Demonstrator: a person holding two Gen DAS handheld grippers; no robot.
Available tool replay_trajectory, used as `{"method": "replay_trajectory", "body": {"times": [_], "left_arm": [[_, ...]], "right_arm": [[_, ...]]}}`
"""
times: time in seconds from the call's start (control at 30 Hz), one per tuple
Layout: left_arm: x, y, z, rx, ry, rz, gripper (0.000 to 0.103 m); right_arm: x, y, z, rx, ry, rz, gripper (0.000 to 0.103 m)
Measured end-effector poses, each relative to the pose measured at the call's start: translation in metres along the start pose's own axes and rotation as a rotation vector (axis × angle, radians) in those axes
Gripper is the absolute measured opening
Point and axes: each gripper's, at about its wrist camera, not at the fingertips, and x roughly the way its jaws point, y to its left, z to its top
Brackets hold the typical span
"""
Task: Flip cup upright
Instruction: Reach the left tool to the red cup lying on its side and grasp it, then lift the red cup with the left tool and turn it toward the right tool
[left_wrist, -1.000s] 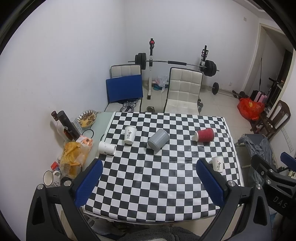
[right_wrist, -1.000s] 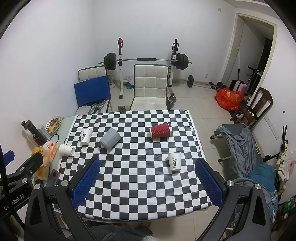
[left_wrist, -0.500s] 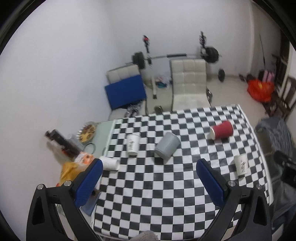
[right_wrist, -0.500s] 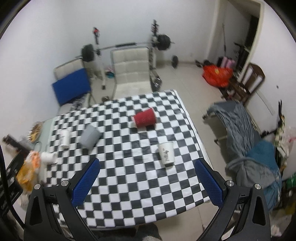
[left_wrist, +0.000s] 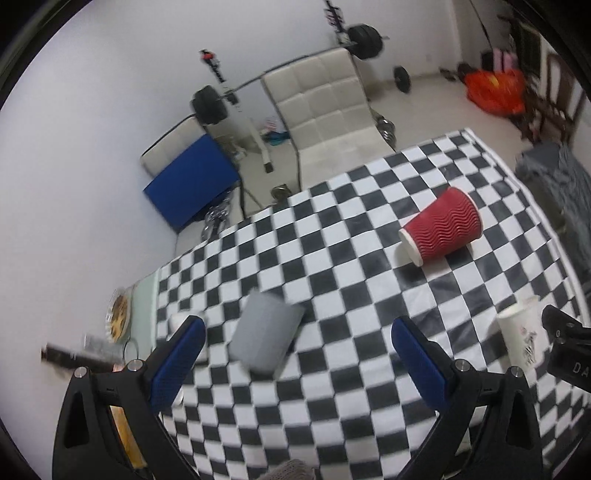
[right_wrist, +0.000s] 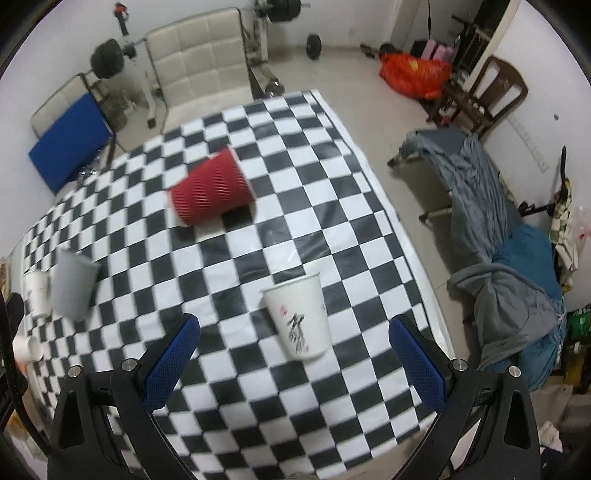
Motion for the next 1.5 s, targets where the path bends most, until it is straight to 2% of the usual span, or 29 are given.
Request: {"method": "replay_trajectory", "body": {"times": [0.17, 0.47, 0.53, 0.6, 0.73, 0.77, 0.83, 0.87, 0.97, 1.1, 1.2, 1.5], "left_arm": [[0.048, -0.044, 0.029, 0.127, 0.011, -0.026, 0.103], [0.107, -0.121, 0.063, 0.485, -0.054, -0.052, 0.103], [0.117, -0.133, 0.066, 0.550, -0.054, -0.076, 0.103], [0.126, -0.140, 0.068, 0.584, -0.034, -0.130, 0.103], [0.144, -0.159, 0.075, 0.653, -0.002, -0.190, 0.102], [0.143, -0.163, 0.074, 0.663, 0.004, -0.209, 0.100], [0.149, -0.167, 0.076, 0.667, 0.025, -0.238, 0.087], [0.152, -0.167, 0.078, 0.661, 0.031, -0.240, 0.079], [0.152, -0.165, 0.083, 0.599, 0.045, -0.273, 0.078], [0.151, -0.144, 0.090, 0.448, 0.090, -0.323, 0.077], [0.147, -0.132, 0.090, 0.358, 0.110, -0.325, 0.077], [0.105, -0.041, 0.052, -0.057, 0.219, -0.421, 0.077]], "right_arm": [[0.061, -0.022, 0.027, 0.050, 0.072, 0.042, 0.103], [0.139, -0.065, 0.054, 0.119, 0.168, 0.132, 0.101], [0.150, -0.074, 0.057, 0.123, 0.178, 0.138, 0.101], [0.159, -0.080, 0.059, 0.128, 0.187, 0.134, 0.101], [0.171, -0.092, 0.057, 0.139, 0.212, 0.144, 0.101], [0.173, -0.094, 0.056, 0.139, 0.214, 0.144, 0.101], [0.177, -0.097, 0.055, 0.140, 0.220, 0.146, 0.101], [0.177, -0.098, 0.055, 0.141, 0.222, 0.147, 0.101], [0.179, -0.103, 0.056, 0.149, 0.224, 0.150, 0.101], [0.176, -0.106, 0.055, 0.157, 0.222, 0.157, 0.101], [0.166, -0.107, 0.056, 0.159, 0.210, 0.163, 0.101], [0.095, -0.079, 0.046, 0.107, 0.169, 0.207, 0.101]]}}
